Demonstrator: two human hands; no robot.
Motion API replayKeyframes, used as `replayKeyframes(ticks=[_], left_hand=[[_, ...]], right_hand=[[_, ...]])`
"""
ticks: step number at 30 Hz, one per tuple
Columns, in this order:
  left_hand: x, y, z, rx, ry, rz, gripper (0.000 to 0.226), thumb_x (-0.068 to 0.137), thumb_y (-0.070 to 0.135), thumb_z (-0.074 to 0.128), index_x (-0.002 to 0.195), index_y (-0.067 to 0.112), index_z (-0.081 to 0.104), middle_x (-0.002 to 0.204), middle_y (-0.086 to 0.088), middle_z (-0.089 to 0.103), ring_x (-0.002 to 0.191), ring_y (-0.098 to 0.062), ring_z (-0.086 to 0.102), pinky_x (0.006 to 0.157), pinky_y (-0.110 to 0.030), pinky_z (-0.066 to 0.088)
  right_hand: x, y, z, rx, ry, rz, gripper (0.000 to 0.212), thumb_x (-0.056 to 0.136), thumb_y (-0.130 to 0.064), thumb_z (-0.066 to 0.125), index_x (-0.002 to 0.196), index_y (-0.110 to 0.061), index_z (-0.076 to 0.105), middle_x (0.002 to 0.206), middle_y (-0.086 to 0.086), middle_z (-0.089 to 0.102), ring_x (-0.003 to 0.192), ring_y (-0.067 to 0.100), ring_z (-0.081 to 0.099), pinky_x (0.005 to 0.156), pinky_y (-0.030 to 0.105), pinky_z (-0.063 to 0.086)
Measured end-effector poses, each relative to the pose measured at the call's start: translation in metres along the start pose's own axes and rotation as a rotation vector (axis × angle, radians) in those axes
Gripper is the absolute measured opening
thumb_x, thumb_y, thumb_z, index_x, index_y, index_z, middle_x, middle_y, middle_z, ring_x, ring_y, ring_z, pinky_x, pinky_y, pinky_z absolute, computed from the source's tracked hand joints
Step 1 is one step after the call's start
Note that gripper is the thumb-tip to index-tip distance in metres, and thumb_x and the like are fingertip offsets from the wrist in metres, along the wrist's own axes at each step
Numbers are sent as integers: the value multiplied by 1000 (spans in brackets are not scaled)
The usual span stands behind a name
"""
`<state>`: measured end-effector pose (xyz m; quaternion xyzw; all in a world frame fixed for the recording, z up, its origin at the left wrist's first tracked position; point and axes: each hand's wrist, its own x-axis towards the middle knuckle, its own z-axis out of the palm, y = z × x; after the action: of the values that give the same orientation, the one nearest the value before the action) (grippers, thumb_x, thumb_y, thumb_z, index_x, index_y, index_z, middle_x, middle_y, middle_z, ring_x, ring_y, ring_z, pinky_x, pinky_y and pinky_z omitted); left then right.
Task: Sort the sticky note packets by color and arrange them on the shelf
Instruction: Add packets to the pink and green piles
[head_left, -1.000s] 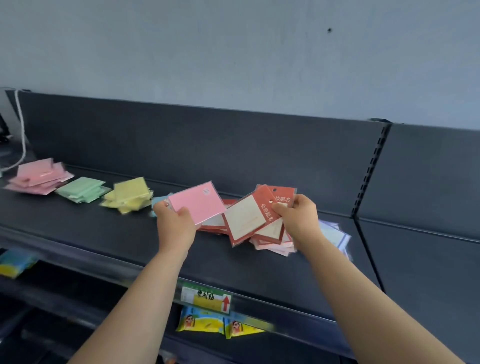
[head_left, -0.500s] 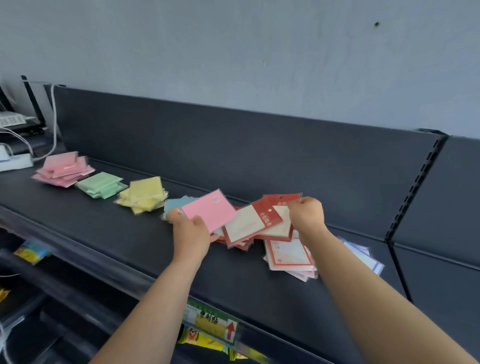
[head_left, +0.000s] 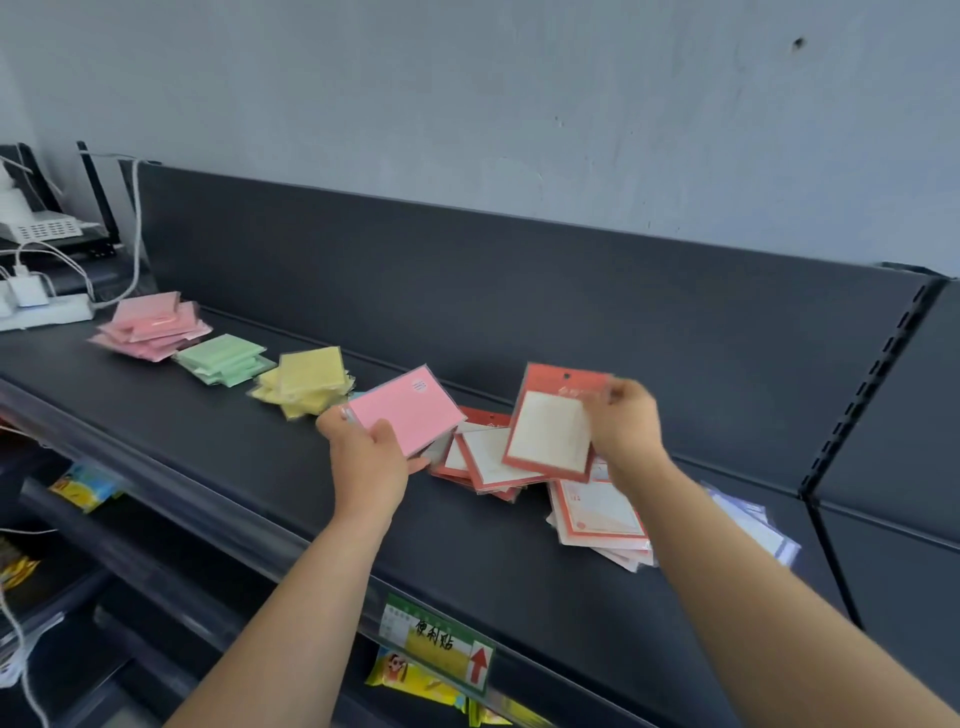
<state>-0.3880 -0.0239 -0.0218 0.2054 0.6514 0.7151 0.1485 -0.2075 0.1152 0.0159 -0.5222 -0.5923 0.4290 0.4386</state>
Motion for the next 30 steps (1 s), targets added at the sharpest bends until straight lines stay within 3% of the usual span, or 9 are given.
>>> replayKeyframes(ticks=[3, 6, 9, 11, 13, 16, 21, 25, 30], left_hand=[[9, 3, -14, -15, -7, 10, 36, 99, 2, 39, 131, 14, 28, 130, -5, 49, 110, -23, 57, 53, -25, 58], [28, 3, -29, -3, -16, 17, 31, 98, 5, 41, 127, 13, 33, 130, -7, 51, 106, -24, 60, 52, -24, 56], [49, 5, -43, 20, -52, 36, 32, 97, 7, 42, 129, 12, 35, 127, -6, 54, 108, -25, 60, 52, -23, 55], [63, 9, -55, 12, -82, 44, 32, 97, 6, 40, 128, 12, 35, 125, -4, 55, 105, -22, 61, 51, -23, 54], [80, 14, -69, 13, -118, 53, 32, 96, 6, 39, 127, 12, 38, 122, -3, 57, 94, -14, 65, 51, -24, 54], [107, 23, -95, 49, -168, 52, 32, 96, 6, 38, 127, 12, 40, 116, 0, 59, 64, -1, 66, 54, -28, 56], [151, 37, -144, 88, -255, 53, 27, 96, 8, 40, 121, 16, 44, 111, -2, 62, 75, -19, 64, 51, -26, 55], [177, 43, -180, 108, -363, 31, 27, 96, 10, 43, 119, 24, 44, 106, 3, 63, 59, -14, 62, 64, -34, 60], [209, 35, -208, 87, -414, -6, 53, 84, -4, 50, 129, 25, 49, 113, 5, 64, 81, -7, 70, 74, -33, 61]], right_hand=[[-16, 0, 29, -73, -111, 11, 25, 93, -10, 48, 118, -10, 53, 98, 1, 61, 75, 15, 54, 63, 28, 45], [-21, -3, 49, -315, -195, -55, 55, 92, -16, 55, 142, -5, 35, 130, 8, 52, 107, 24, 55, 81, 26, 41], [-25, -9, 71, -533, -214, -143, 62, 91, -19, 58, 146, -7, 31, 149, 12, 30, 134, 29, 33, 103, 31, 34], [-33, -18, 89, -581, -199, -252, 58, 90, -17, 59, 143, -10, 37, 153, 10, 21, 141, 27, 19, 112, 34, 26], [-44, -33, 114, -515, -207, -351, 49, 92, -19, 59, 139, -12, 45, 150, 6, 33, 138, 22, 28, 107, 26, 28], [-65, -62, 159, -335, -280, -360, 42, 95, -29, 55, 135, -14, 51, 136, -2, 53, 122, 13, 50, 97, 20, 36], [-90, -89, 233, -131, -329, -296, 32, 90, -24, 62, 121, -15, 61, 108, -5, 68, 98, 9, 64, 87, 24, 50], [-99, -92, 274, -67, -284, -234, 26, 85, -15, 65, 110, -19, 65, 97, -3, 69, 84, 13, 65, 77, 29, 54], [-102, -101, 313, -17, -251, -199, 21, 85, -10, 64, 104, -19, 63, 91, -1, 67, 77, 16, 66, 75, 31, 56]])
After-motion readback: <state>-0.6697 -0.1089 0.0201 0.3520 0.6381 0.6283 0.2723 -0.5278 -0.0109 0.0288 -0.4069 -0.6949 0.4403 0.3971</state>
